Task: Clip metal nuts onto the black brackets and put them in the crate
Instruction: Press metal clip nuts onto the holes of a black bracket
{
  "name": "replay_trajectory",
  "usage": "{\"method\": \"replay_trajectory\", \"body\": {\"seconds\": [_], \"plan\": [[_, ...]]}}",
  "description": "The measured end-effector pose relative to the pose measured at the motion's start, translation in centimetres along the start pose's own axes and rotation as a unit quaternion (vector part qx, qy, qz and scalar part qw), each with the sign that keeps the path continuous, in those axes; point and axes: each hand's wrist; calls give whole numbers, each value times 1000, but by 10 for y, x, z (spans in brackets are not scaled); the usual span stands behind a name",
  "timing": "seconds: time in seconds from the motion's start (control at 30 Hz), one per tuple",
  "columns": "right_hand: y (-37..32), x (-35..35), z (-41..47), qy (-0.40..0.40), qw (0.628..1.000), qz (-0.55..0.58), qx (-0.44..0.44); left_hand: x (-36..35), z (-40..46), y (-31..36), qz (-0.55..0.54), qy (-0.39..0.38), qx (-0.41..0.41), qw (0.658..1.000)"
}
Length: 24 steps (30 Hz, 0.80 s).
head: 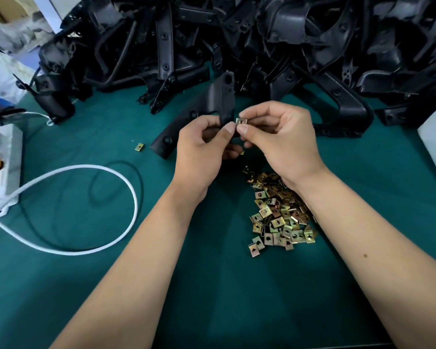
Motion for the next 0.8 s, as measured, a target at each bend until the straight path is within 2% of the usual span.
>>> {"method": "replay_trajectory", "body": {"seconds": [0.33, 0.53, 0.8], "plan": [[3, 1, 2, 19, 999, -26, -13, 1, 0, -5, -49, -1, -2, 999], [0, 0, 1, 27, 999, -21, -14, 2, -3, -4, -12, -43, -52, 998], [-2, 2, 1, 14, 999, -31, -32, 0, -4, -3, 1, -58, -44, 997]]}}
Point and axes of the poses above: each hand's wrist, its own z-axis towards the middle knuckle, its own x-axis out of the back of the hand, y = z × x
